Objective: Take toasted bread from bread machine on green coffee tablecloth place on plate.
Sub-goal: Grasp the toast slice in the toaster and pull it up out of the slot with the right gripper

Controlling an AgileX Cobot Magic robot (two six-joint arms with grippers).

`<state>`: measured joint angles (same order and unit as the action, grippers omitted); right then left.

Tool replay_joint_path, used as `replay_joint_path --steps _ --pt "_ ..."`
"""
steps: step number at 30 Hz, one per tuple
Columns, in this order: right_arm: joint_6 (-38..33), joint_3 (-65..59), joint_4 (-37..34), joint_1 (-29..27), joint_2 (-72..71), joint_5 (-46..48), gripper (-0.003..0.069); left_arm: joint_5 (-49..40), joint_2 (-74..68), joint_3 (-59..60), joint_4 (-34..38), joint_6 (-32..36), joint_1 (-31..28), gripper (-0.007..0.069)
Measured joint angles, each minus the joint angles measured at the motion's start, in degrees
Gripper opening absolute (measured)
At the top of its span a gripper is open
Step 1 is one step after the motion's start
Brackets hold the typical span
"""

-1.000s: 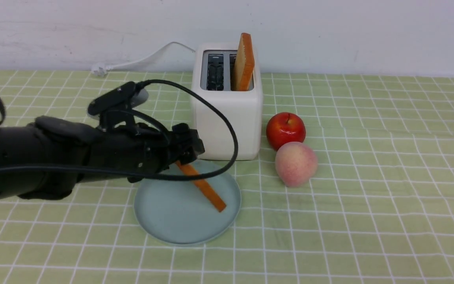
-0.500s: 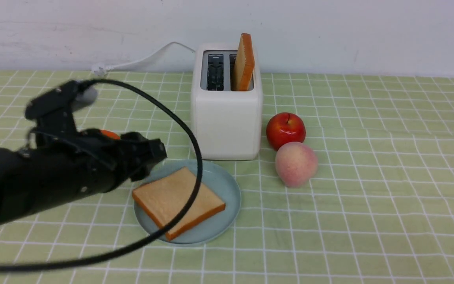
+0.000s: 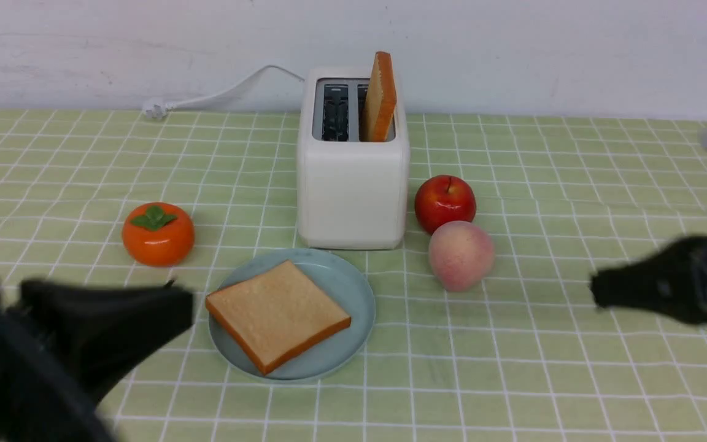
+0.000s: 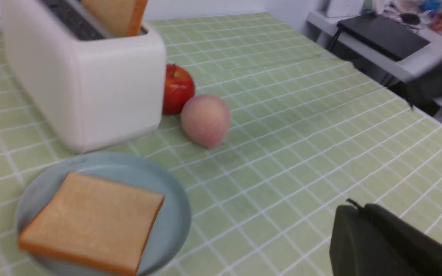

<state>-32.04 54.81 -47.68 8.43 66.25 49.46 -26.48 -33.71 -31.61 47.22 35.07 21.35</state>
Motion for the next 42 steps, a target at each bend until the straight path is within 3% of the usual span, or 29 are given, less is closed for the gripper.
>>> replay_joint_path --steps 6,10,15,20,24,28,32,38,39,42 --pt "5.58 13.44 6.99 11.53 13.17 -6.26 0.0001 -0.39 13.26 7.89 -12.3 -13.4 0.0 -0.0013" --pt "11.7 24.27 14.37 16.0 22.59 -11.59 0.0042 1.52 20.44 11.89 -16.87 -17.3 0.0 -0.0013" --pt "19.14 35.9 20.34 16.58 33.34 -19.33 0.0201 5.73 25.0 15.08 -20.36 -17.82 0.0 -0.0013" --pt "21.44 41.97 21.51 16.58 40.24 -26.57 0.0396 7.85 25.05 16.15 -20.68 -17.91 0.0 -0.0013" --pt "21.72 44.74 23.18 16.46 46.32 -34.92 0.0487 8.72 25.05 16.14 -20.52 -17.91 0.0 -0.0013" --pt "21.72 45.39 24.75 16.1 50.24 -40.69 0.0473 8.77 25.05 16.14 -20.37 -17.91 0.0 -0.0013" --pt "21.79 45.45 25.38 16.02 52.38 -44.35 0.0414 8.78 25.05 16.14 -20.35 -17.91 0.0 -0.0013" --pt "21.85 45.61 25.6 16.02 53.07 -47.09 0.0219 8.83 25.05 16.14 -20.12 -17.91 0.0 -0.0013" --pt "21.85 45.61 25.6 16.02 53.07 -47.09 0.0219 8.83 25.05 16.14 -20.12 -17.91 0.0 -0.0013" --pt "21.94 45.63 25.6 16.02 53.07 -47.14 0.0129 8.84 25.05 16.14 -19.99 -17.91 0.0 -0.0013"
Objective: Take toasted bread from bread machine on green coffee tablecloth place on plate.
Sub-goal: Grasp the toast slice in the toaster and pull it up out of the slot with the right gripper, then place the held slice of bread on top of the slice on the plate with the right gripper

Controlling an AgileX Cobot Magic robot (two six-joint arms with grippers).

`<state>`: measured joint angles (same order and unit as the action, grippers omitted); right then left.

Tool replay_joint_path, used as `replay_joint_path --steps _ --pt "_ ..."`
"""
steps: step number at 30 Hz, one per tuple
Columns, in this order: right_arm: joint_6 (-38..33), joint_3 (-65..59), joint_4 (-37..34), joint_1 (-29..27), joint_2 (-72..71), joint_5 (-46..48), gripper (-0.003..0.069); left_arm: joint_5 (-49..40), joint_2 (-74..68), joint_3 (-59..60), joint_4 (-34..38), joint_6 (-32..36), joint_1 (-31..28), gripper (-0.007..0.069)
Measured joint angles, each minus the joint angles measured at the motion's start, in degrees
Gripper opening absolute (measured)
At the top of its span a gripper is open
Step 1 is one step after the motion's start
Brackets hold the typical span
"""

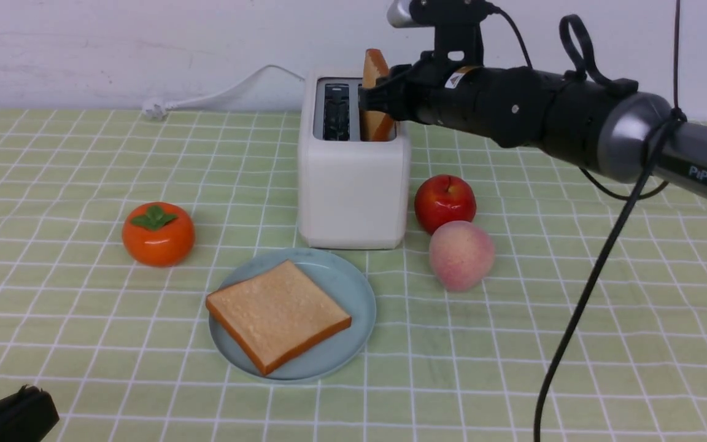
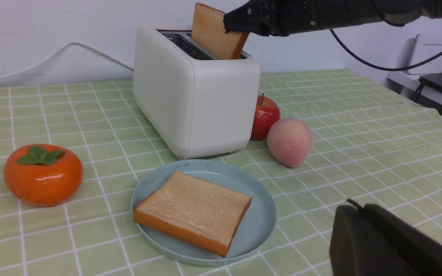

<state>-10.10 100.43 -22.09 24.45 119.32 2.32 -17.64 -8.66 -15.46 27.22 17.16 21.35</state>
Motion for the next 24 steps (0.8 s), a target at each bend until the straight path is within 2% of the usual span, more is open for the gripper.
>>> replay_joint_path --steps 7,15,20,21,24 --pt "0.15 0.0 -0.17 0.06 -2.18 2.02 0.0122 0.05 0.0 0.0 0.02 0.0 0.0 -0.0013" --pt "0.15 -0.05 0.41 0.11 -15.05 9.94 0.0122 0.05 0.0 0.0 0.06 0.0 0.0 -0.0013" --pt "-0.62 0.24 0.47 0.11 -23.15 24.49 0.0122 0.05 0.0 0.0 0.06 0.0 0.0 -0.0013" --pt "-1.54 0.3 -0.26 0.11 -25.04 30.65 0.0122 0.05 0.0 0.0 0.06 0.0 0.0 -0.0013" --pt "-4.06 0.24 -3.55 0.11 -25.79 41.27 0.0122 0.05 0.0 0.0 0.06 0.0 0.0 -0.0013"
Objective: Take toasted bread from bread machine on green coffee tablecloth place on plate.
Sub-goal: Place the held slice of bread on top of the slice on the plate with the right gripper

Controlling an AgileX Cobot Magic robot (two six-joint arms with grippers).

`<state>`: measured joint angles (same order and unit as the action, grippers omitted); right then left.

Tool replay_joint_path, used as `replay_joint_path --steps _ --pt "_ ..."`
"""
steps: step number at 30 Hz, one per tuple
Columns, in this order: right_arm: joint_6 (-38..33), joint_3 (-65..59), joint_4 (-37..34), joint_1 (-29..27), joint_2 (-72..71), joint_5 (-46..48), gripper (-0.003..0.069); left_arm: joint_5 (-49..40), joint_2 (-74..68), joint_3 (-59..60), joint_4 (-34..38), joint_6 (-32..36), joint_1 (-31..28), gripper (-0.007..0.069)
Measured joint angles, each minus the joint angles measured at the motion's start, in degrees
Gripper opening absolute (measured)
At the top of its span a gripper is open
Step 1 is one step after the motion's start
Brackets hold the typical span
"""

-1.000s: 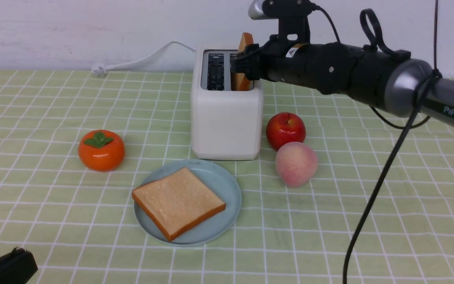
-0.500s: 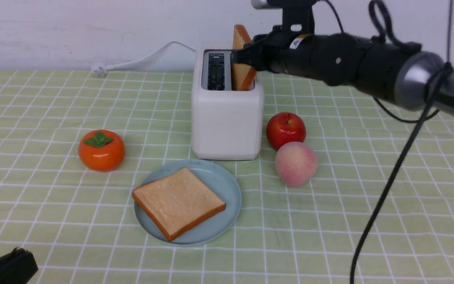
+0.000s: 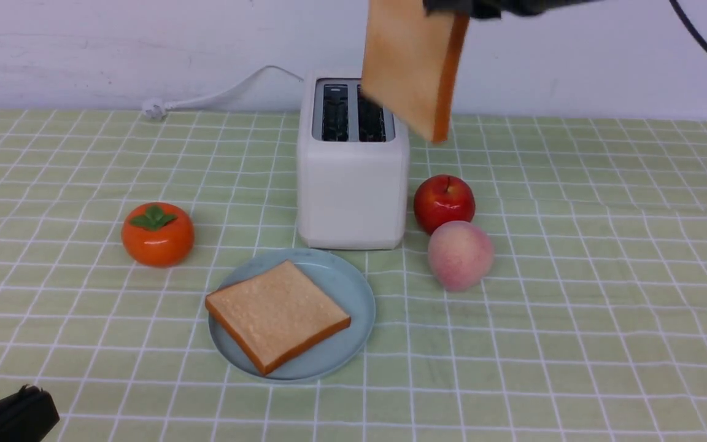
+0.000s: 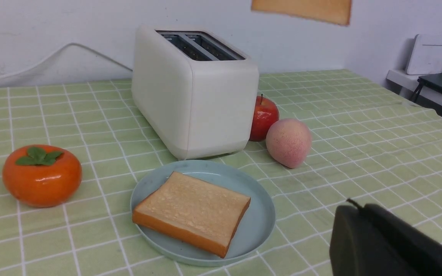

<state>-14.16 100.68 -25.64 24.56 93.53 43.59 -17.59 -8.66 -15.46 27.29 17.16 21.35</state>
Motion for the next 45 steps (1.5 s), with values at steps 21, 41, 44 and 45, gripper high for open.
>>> replay_joint_path --steps 21,41,44,45 --pt "-26.42 -8.98 -47.46 0.07 22.14 6.1 0.0118 -0.64 0.0 0.0 0.0 0.0 0.0 -0.0013" --pt "-14.33 -9.02 -21.33 0.07 20.83 2.84 0.0369 -1.84 0.0 10.16 -1.57 0.0 0.0 -0.0008" --pt "-11.53 -9.02 -15.47 0.07 16.24 2.72 0.0336 1.54 0.0 12.51 -1.57 0.0 0.0 -0.0006" --pt "-10.98 -9.02 -14.06 0.01 15.12 2.94 0.0325 2.17 0.0 13.08 -1.57 0.0 0.0 -0.0006"
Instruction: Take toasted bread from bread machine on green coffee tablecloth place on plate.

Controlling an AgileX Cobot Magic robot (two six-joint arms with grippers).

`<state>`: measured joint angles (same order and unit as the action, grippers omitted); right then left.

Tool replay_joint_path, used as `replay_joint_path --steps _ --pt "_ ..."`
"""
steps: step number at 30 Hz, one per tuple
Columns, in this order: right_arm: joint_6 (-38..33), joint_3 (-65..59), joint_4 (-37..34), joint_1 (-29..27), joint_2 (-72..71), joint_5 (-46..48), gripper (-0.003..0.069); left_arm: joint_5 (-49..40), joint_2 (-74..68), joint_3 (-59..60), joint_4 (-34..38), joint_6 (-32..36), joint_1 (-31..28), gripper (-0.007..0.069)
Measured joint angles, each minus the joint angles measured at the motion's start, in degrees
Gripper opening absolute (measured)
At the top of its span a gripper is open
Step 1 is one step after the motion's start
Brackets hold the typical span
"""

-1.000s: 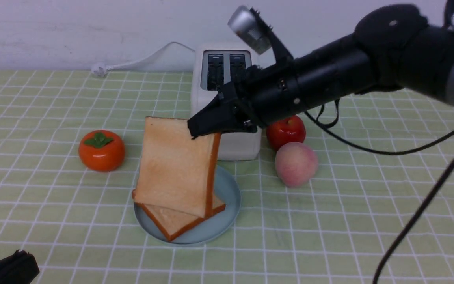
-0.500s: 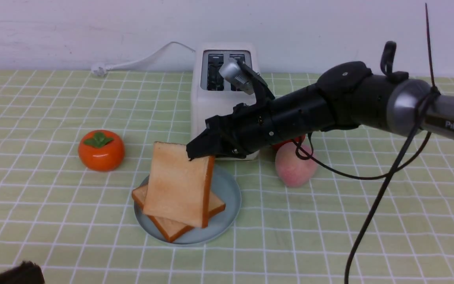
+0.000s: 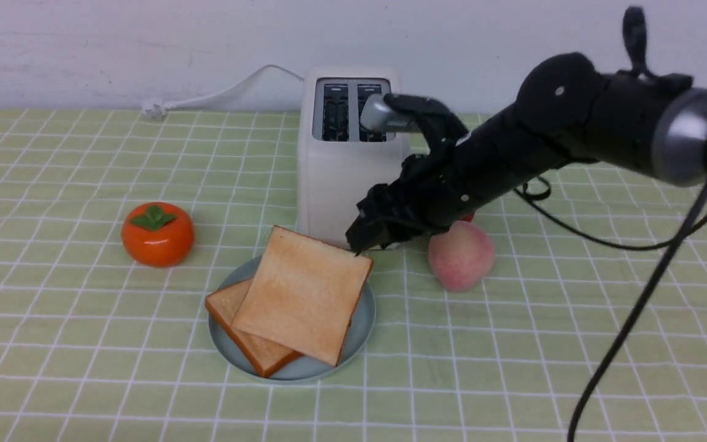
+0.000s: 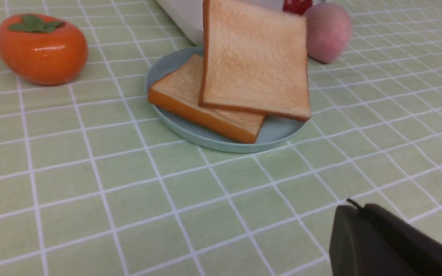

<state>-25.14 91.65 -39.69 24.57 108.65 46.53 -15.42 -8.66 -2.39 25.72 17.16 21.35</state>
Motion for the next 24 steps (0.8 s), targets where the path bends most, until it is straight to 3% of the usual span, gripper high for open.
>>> replay_joint_path --steps 5,11,19,24 --pt "5.66 0.0 9.4 0.0 -10.34 5.7 0.0237 1.09 0.0 2.39 0.0 0.0 0.0 -0.0003" --pt "19.36 -1.47 24.0 0.06 -24.46 20.51 0.0127 1.05 0.0 2.58 0.0 0.0 0.0 -0.0002" --pt "34.37 -16.8 33.98 0.06 -48.89 25.19 0.0109 1.1 0.0 2.58 0.0 0.0 0.0 0.0005" --pt "39.7 -27.21 37.2 0.06 -62.98 25.54 0.0108 1.1 0.0 2.58 0.0 0.0 0.0 0.001"
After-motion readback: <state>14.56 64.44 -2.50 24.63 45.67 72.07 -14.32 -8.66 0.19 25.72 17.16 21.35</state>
